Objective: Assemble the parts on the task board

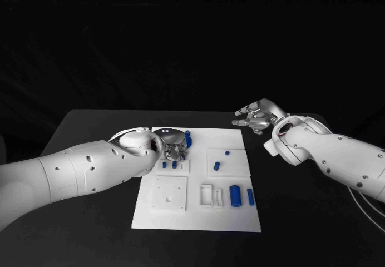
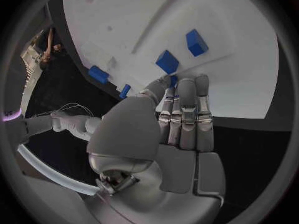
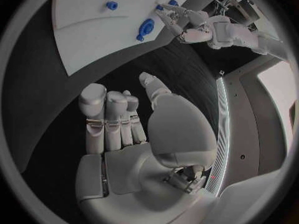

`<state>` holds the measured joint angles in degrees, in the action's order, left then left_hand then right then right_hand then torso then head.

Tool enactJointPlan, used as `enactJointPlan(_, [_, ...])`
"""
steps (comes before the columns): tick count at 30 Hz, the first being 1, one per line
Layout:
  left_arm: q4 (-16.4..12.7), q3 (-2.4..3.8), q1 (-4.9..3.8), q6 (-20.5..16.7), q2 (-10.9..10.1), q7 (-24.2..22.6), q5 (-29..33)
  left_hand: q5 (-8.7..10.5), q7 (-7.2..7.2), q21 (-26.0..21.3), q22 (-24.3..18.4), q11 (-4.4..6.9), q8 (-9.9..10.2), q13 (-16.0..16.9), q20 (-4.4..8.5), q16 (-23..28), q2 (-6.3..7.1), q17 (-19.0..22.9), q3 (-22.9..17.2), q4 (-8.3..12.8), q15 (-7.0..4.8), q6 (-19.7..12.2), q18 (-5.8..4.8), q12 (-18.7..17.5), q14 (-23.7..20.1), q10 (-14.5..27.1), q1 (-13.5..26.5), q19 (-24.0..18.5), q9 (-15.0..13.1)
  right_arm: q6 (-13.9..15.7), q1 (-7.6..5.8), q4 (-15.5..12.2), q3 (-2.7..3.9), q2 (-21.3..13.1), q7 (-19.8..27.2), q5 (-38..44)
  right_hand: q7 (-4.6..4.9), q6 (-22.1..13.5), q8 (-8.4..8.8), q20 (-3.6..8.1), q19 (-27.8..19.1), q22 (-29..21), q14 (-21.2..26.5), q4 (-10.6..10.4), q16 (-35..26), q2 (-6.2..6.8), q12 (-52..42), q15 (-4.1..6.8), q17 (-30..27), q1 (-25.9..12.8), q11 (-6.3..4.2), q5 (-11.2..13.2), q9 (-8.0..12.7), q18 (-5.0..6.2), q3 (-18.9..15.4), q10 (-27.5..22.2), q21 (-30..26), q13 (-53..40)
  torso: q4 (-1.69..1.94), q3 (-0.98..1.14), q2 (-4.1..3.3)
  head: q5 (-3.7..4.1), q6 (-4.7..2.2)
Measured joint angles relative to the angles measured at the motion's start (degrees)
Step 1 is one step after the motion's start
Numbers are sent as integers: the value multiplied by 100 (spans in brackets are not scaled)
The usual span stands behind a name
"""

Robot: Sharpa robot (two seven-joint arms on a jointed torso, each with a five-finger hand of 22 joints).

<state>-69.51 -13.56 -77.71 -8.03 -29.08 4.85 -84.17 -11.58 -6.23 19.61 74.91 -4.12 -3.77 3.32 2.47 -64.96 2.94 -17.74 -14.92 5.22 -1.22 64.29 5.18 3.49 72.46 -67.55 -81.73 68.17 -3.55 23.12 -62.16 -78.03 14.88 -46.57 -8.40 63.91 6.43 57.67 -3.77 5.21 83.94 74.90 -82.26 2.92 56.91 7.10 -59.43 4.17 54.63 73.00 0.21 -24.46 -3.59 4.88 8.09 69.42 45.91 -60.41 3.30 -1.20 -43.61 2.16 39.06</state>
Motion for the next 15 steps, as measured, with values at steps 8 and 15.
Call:
enactJointPlan(8, [22,10,-10,130,23,2,8,2,-11,248,0,1,0,0,-19,0,-94,0,-81,12,0,50,-28,0,0,-15,-50,-125,0,-2,0,-1,0,-3,1,0,-6,57,0,0,0,0,0,0,0,0,0,0,0,0,0,0,0,-2,0,0,0,0,2,0,0,14,8])
enactJointPlan(15, [68,15,-11,159,59,-1,8,1,-6,311,-1,1,0,0,-20,0,-92,0,-145,11,0,-58,-28,0,0,-15,-52,-125,1,-3,0,-4,0,-2,2,0,-6,57,0,0,0,0,0,0,0,0,0,0,0,0,0,0,0,-4,0,0,0,0,-3,0,-4,23,5])
